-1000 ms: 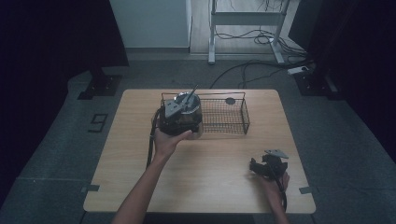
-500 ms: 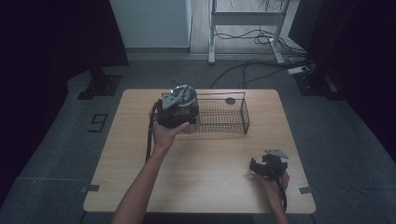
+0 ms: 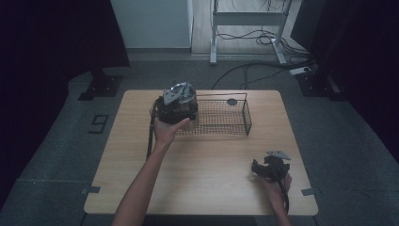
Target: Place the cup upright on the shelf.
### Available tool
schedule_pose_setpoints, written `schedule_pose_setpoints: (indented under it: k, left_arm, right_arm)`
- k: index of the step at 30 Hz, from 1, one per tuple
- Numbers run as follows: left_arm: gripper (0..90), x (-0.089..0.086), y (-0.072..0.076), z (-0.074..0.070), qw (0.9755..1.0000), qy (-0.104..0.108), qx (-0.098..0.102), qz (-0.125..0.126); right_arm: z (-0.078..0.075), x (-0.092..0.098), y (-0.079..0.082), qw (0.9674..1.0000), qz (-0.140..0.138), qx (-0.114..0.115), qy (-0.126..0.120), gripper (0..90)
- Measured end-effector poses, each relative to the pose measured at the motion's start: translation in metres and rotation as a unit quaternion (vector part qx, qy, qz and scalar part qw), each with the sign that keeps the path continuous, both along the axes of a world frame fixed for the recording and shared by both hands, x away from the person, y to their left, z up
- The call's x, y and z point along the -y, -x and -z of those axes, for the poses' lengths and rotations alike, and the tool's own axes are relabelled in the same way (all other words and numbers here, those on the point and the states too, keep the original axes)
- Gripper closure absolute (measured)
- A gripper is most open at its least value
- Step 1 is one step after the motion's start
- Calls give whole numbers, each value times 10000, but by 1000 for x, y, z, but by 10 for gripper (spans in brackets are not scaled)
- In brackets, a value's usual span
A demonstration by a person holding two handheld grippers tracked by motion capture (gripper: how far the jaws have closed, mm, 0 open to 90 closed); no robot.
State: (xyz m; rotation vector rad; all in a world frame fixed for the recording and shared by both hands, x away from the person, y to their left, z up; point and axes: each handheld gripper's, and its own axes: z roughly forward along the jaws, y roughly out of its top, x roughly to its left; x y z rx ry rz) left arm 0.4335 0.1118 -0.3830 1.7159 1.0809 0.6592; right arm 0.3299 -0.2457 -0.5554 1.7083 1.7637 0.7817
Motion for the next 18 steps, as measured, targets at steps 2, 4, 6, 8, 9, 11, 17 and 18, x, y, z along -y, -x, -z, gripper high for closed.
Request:
schedule_pose_setpoints:
  k: [2, 4, 6, 8, 9, 11, 17, 18]
  left_arm:
    - [40, 1, -3, 0, 10000, -64, -5, -6]
    - [39, 1, -7, -1, 10000, -80, -2, -5]
    - [40, 2, -10, -1, 10000, -59, -9, -4]
    - [40, 3, -14, -2, 10000, -58, 3, -17]
    - [40, 4, -17, -1, 10000, -61, 11, -24]
    - [40, 6, -23, 1, 10000, -68, -24, -61]
    - [39, 9, -38, 6, 9997, -130, -117, -168]
    - [40, 9, -38, 6, 9997, -130, -117, -168]
  right_arm:
    - [0, 0, 0, 10000, -1, 0, 1, 111]
    - [0, 0, 0, 10000, -3, 1, 0, 112]
    - [0, 0, 0, 10000, -7, 3, 3, 112]
    - [0, 0, 0, 10000, -5, 1, 2, 113]
    - [0, 0, 0, 10000, -6, 2, 3, 112]
    - [0, 0, 0, 10000, -6, 1, 3, 113]
    - [0, 0, 0, 10000, -3, -6, -3, 113]
    - [0, 0, 0, 10000, -3, -6, -3, 113]
